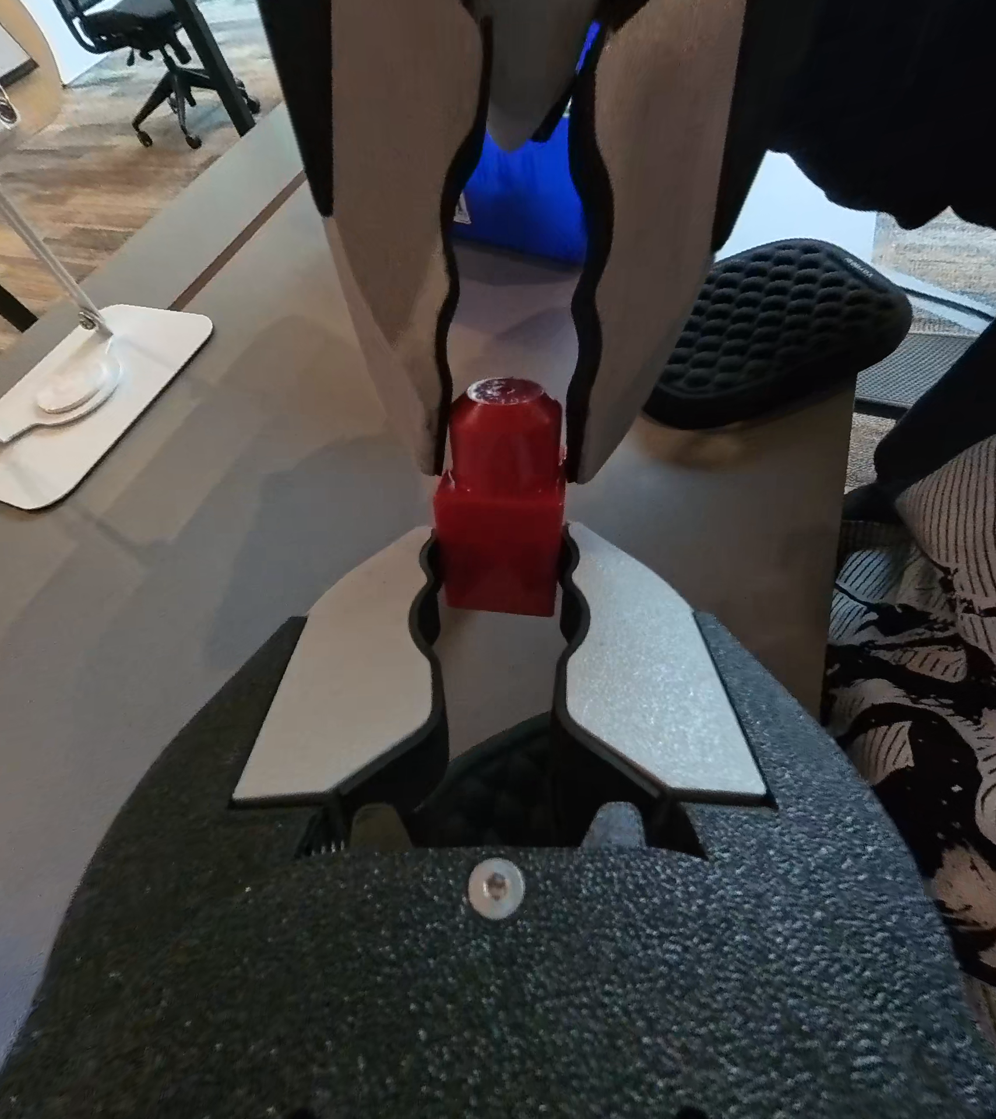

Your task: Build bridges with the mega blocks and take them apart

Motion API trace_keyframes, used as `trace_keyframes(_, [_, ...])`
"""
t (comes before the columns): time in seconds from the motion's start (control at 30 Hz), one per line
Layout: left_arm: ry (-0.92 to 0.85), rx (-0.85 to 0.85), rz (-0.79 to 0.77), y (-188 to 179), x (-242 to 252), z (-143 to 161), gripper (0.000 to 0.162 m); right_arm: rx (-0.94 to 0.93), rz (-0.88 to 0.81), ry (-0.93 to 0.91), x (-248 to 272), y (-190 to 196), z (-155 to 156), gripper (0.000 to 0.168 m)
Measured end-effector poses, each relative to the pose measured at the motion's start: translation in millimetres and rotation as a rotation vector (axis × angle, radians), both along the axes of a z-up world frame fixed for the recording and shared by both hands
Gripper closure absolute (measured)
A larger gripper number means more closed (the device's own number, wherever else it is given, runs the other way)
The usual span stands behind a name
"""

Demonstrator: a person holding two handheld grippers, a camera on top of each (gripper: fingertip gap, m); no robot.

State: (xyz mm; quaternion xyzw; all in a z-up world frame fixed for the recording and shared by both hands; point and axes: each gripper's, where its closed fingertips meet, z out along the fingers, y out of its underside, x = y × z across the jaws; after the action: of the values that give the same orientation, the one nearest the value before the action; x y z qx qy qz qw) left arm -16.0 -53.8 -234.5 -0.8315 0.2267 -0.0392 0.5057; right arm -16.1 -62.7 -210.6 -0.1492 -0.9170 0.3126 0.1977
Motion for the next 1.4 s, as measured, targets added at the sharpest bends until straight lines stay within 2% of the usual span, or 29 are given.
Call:
trace_keyframes(0.4, [0.008, -0.024, -0.004, -6.3, 0.2, -7.0, 0.125, 0.0, 0.011, -0.051, -0.6, -9.4, -4.5, 0.137])
trace_keyframes(0.57, [-0.005, 0.04, 0.023, -4.8, -3.4, -0.5, 0.125, 0.007, -0.002, -0.014, -3.9, -8.7, 0.6, 0.138])
trace_keyframes(0.83, [-0.109, 0.071, 0.015, -9.9, -2.1, 5.4, 0.102, 0.04, -0.035, -0.017, -1.4, 3.7, 1.7, 0.138])
trace_keyframes(1.07, [-0.228, 0.112, 0.053, -25.3, -17.2, 17.6, 0.082, 0.096, -0.141, -0.05, 9.6, 42.7, -2.1, 0.138])
trace_keyframes(1.27, [-0.293, 0.182, 0.162, -44.7, -46.9, 28.7, 0.078, 0.181, -0.279, -0.124, 26.2, 90.1, -20.5, 0.138])
trace_keyframes(1.4, [-0.295, 0.199, 0.221, -53.3, -62.7, 28.3, 0.076, 0.215, -0.318, -0.193, 37.6, 106.3, -40.9, 0.138])
